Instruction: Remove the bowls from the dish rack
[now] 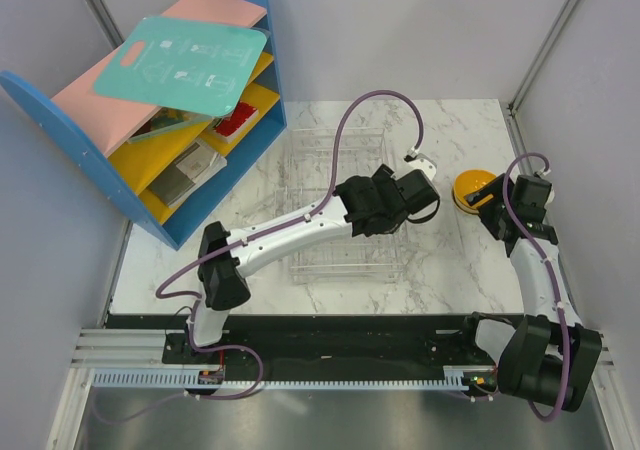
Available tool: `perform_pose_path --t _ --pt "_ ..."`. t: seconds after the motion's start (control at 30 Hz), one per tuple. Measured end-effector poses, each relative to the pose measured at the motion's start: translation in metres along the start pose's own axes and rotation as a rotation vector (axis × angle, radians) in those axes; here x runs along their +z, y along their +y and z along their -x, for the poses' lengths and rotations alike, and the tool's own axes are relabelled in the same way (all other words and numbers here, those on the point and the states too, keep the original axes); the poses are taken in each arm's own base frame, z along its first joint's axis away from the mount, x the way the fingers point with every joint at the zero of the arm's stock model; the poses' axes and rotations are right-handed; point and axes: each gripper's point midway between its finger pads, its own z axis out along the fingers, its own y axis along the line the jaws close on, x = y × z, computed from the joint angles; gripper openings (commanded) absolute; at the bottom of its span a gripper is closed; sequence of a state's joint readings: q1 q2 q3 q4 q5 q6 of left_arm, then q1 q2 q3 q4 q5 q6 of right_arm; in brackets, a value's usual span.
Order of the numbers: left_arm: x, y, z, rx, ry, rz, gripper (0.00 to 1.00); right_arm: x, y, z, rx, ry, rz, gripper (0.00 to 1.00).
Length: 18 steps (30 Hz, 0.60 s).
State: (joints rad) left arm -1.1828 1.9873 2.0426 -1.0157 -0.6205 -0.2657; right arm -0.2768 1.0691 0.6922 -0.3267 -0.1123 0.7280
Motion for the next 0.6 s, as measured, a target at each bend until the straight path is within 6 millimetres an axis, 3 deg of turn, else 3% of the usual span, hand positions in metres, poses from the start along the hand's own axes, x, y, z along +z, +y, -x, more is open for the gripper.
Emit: perform_pose_path --t 0.2,0.3,0.43,0.6 --pt "0.002 0.004 0.000 -0.017 -0.005 0.045 0.61 0.003 0.000 -0.003 0.002 0.018 0.003 0.80" --pt "0.004 0.006 0.000 -0.020 -0.007 0.068 0.55 0.004 0.002 -0.003 0.001 0.018 0.012 0.80" --pt "0.008 0.010 0.003 -0.019 -0.018 0.113 0.40 0.004 0.003 -0.002 0.001 0.018 0.019 0.80" --pt "0.008 0.017 0.004 -0.020 -0.028 0.159 0.32 0.004 0.004 -0.002 0.000 0.017 0.023 0.80"
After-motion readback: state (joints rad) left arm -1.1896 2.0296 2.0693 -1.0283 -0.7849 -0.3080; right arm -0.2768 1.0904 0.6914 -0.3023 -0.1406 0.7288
